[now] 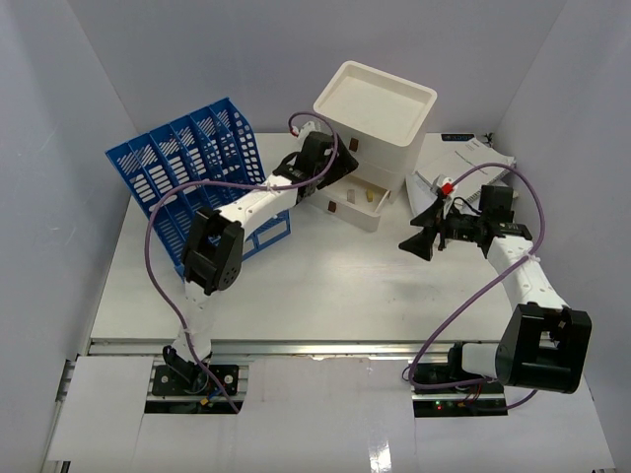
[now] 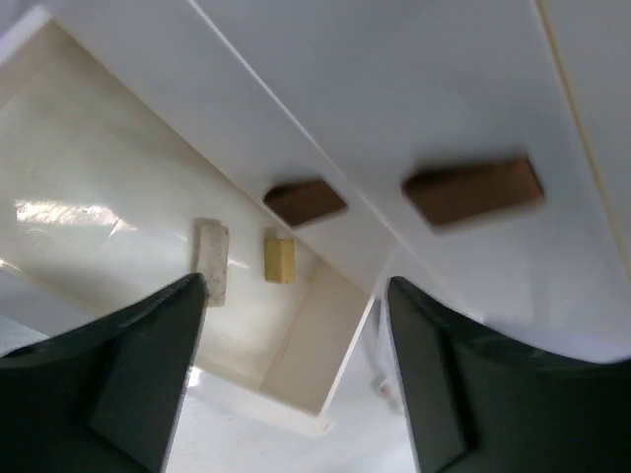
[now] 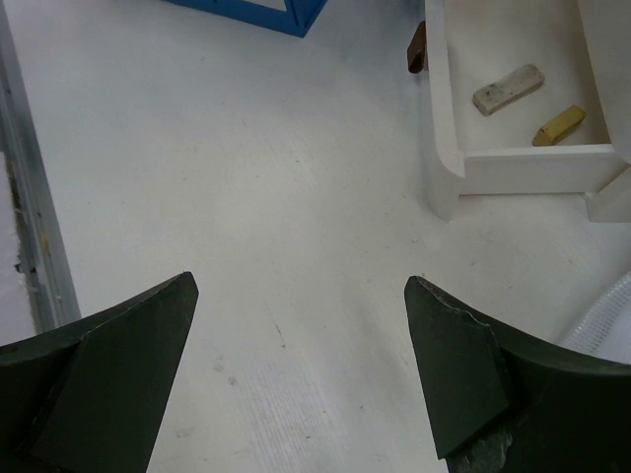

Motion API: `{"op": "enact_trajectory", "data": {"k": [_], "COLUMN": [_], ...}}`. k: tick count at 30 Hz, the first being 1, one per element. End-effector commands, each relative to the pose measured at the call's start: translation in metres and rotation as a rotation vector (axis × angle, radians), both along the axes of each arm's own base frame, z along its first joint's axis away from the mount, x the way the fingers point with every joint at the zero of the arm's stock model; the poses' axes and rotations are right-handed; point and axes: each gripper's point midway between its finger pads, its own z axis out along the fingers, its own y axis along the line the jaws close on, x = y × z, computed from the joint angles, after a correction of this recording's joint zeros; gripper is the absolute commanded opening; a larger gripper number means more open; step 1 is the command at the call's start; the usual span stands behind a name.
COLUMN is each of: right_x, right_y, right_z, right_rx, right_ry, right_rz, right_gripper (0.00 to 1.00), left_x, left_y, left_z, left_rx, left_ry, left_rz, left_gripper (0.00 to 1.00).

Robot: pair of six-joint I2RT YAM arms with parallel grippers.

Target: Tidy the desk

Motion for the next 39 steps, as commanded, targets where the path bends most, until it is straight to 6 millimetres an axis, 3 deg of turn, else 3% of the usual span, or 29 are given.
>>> {"op": "enact_trajectory", "data": {"k": [1,3,6,9,14,15,17,19,21,26,28,31,36,39], "right_x": [0.007,0.015,0.046,0.072,0.121,0.131,0.154,0.171,0.189,0.218,0.226,0.232,0.229,0.223], "right_y": [0.007,0.013,0.032,0.047,0.074,0.078,0.091,0.098,0.101,0.1,0.098,0.1,0.106,0.109], "right_z": [0.01,0.016,0.055,0.08,0.151,0.158,0.155,0.172,0.152,0.129,0.123,0.109,0.092,0.081], "right_rx": [-0.174,-0.24,-0.314,-0.334,-0.325,-0.328,-0.352,-0.351,-0.388,-0.452,-0.466,-0.473,-0.458,-0.457], "right_ry": [-0.174,-0.226,-0.321,-0.332,-0.437,-0.447,-0.432,-0.461,-0.427,-0.44,-0.439,-0.417,-0.346,-0.306], "right_rz": [0.024,0.01,-0.037,-0.083,-0.185,-0.207,-0.221,-0.244,-0.251,-0.287,-0.295,-0.28,-0.199,-0.157], "right_gripper": [0.93,0.94,0.95,0.95,0.98,0.98,0.98,0.98,0.98,0.96,0.91,0.75,0.37,0.26], "left_x": [-0.059,-0.077,-0.106,-0.124,-0.136,-0.137,-0.136,-0.133,-0.129,-0.115,-0.109,-0.103,-0.084,-0.066], "left_y": [-0.017,-0.02,0.0,0.019,0.037,0.04,0.043,0.043,0.042,0.04,0.037,0.033,0.026,0.024], "left_z": [0.055,0.08,0.035,0.007,-0.03,-0.038,-0.055,-0.063,-0.071,-0.075,-0.079,-0.086,-0.089,-0.09], "left_rx": [-0.039,-0.053,0.095,0.2,0.322,0.342,0.366,0.377,0.39,0.415,0.418,0.415,0.403,0.379], "left_ry": [-0.219,-0.336,-0.303,-0.293,-0.26,-0.248,-0.219,-0.207,-0.197,-0.215,-0.214,-0.203,-0.208,-0.206], "left_rz": [-0.373,-0.477,-0.576,-0.619,-0.66,-0.664,-0.663,-0.664,-0.658,-0.632,-0.628,-0.624,-0.587,-0.551], "left_gripper": [0.69,0.47,0.25,0.21,0.23,0.23,0.23,0.22,0.22,0.24,0.26,0.28,0.35,0.38]}}
